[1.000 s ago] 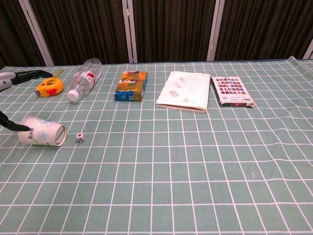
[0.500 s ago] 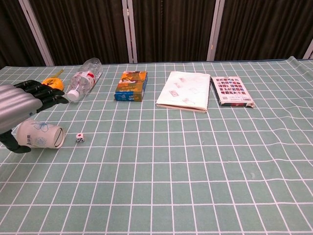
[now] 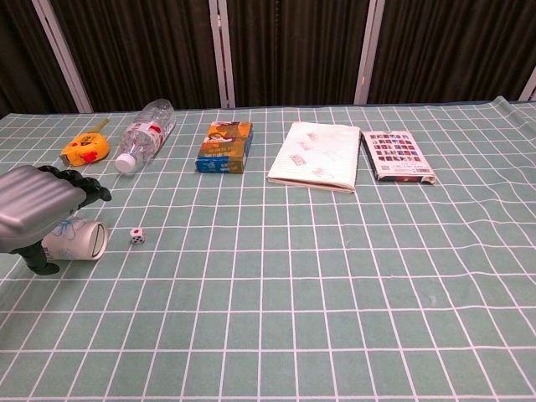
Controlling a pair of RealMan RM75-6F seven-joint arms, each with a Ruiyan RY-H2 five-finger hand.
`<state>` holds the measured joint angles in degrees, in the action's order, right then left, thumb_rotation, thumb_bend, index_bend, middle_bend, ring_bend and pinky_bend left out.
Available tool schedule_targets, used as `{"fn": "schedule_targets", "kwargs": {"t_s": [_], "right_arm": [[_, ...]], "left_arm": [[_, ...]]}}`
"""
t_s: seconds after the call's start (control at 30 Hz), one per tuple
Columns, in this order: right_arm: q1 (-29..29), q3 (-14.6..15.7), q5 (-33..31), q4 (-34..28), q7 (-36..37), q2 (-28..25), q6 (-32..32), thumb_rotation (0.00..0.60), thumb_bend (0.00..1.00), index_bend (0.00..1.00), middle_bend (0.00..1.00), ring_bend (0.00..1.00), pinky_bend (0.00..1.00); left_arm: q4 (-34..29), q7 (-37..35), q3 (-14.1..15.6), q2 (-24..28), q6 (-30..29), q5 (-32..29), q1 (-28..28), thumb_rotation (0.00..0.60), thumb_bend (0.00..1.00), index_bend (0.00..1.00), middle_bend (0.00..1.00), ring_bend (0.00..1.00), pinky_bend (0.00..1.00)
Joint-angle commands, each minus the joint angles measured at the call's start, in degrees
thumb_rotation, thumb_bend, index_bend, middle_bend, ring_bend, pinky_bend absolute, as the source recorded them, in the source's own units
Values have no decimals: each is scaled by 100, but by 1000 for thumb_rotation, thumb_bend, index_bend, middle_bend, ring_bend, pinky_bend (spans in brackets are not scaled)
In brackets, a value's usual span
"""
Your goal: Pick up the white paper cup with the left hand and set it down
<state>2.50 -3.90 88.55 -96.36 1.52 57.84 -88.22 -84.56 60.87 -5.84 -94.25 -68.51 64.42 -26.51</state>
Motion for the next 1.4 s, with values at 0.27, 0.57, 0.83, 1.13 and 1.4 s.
{"fn": "schedule_targets", "kwargs": {"t_s": [0.27, 0.57, 0.83, 1.13, 1.4], "right_arm": [[21, -2, -14, 13, 18, 2, 38, 600, 0, 0, 0, 0, 0], [11, -5, -18, 21, 1, 13, 9, 600, 0, 0, 0, 0, 0], [13, 0, -21, 22, -24, 25, 19, 600, 0, 0, 0, 0, 0], [30, 7, -19, -2, -82, 43, 48, 600, 0, 0, 0, 0, 0], [49, 12, -15, -8, -140, 61, 80, 600, 0, 0, 0, 0, 0]], "left_arm": [[256, -238, 141, -171, -97, 216, -82, 600, 0, 182, 161, 183, 314], [444, -190, 201, -324, -159, 174, -113, 600, 185, 382, 420, 401, 483], [106, -1045, -83, 54, -171, 158, -91, 600, 195, 401, 430, 411, 490], [-249, -6626, -860, 647, 316, 719, 133, 600, 196, 409, 402, 384, 473], [531, -9559, -995, 432, 740, 1007, 137, 600, 196, 426, 413, 370, 457]]}}
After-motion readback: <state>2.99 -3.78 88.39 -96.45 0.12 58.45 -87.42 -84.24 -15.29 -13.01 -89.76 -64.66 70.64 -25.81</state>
